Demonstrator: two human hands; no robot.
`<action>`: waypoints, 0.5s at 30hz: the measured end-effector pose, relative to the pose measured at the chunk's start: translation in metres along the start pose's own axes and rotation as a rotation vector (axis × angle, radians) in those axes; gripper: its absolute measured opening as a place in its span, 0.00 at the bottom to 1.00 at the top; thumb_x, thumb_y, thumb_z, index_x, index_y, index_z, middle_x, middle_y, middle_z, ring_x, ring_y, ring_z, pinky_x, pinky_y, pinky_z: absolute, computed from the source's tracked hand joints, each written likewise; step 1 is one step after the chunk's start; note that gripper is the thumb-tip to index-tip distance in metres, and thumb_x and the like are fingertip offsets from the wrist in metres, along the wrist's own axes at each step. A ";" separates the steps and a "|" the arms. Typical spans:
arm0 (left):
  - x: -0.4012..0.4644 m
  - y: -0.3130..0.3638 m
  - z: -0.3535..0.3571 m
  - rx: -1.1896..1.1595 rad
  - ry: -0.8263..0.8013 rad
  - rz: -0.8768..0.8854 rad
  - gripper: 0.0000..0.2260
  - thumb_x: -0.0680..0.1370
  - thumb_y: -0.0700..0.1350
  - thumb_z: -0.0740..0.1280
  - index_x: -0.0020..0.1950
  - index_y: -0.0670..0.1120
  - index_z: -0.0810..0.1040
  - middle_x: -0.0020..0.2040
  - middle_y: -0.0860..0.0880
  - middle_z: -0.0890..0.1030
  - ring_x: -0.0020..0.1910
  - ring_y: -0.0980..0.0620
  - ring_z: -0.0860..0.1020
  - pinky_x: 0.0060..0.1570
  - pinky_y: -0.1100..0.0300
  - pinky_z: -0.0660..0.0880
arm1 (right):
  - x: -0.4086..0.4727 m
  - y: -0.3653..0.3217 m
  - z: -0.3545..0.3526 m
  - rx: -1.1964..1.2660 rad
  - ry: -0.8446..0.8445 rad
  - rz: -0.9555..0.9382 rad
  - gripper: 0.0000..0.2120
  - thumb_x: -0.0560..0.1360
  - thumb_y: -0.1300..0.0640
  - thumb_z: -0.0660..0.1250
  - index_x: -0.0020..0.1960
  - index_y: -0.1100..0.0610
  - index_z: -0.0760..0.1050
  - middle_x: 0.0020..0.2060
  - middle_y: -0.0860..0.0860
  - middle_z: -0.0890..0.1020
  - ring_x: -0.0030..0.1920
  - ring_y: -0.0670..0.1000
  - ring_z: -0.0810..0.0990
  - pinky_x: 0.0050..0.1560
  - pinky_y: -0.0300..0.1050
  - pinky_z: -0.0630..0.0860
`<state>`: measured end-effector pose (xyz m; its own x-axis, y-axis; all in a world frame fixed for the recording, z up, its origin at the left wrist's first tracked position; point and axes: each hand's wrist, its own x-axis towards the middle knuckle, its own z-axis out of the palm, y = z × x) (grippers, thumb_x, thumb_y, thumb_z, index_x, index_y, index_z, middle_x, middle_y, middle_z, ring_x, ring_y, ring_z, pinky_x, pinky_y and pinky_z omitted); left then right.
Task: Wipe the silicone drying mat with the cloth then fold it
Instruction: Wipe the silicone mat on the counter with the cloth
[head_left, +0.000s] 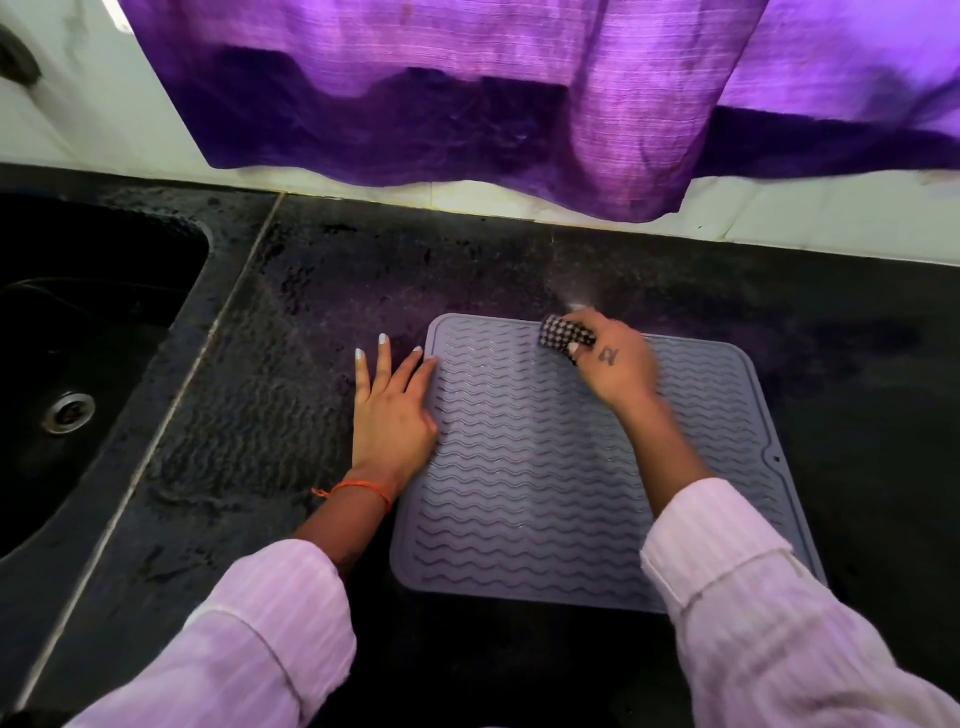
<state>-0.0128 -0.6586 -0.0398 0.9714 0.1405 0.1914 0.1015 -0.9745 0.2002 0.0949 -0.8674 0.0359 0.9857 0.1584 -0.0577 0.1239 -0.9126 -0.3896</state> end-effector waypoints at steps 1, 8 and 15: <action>0.000 0.000 0.000 -0.003 0.001 0.001 0.29 0.69 0.44 0.57 0.71 0.43 0.69 0.70 0.44 0.71 0.75 0.37 0.54 0.72 0.48 0.32 | -0.001 -0.004 0.005 -0.032 -0.030 -0.056 0.18 0.77 0.57 0.62 0.65 0.45 0.71 0.59 0.55 0.78 0.58 0.59 0.75 0.52 0.48 0.73; -0.001 -0.001 -0.001 -0.036 0.023 -0.004 0.28 0.69 0.44 0.52 0.69 0.43 0.72 0.68 0.44 0.73 0.74 0.36 0.57 0.72 0.50 0.32 | -0.003 -0.023 0.012 -0.373 -0.143 -0.220 0.20 0.77 0.54 0.62 0.68 0.43 0.67 0.59 0.56 0.74 0.60 0.60 0.72 0.57 0.53 0.71; 0.000 0.000 0.000 -0.035 0.052 -0.006 0.29 0.69 0.45 0.50 0.67 0.42 0.73 0.66 0.44 0.75 0.73 0.35 0.58 0.72 0.50 0.33 | 0.007 0.006 -0.027 -0.183 -0.009 0.055 0.17 0.78 0.57 0.58 0.65 0.45 0.70 0.58 0.57 0.78 0.57 0.60 0.77 0.53 0.49 0.73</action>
<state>-0.0131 -0.6583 -0.0404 0.9582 0.1559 0.2399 0.0984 -0.9670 0.2352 0.1054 -0.8819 0.0576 0.9905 0.1093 -0.0829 0.0896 -0.9731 -0.2121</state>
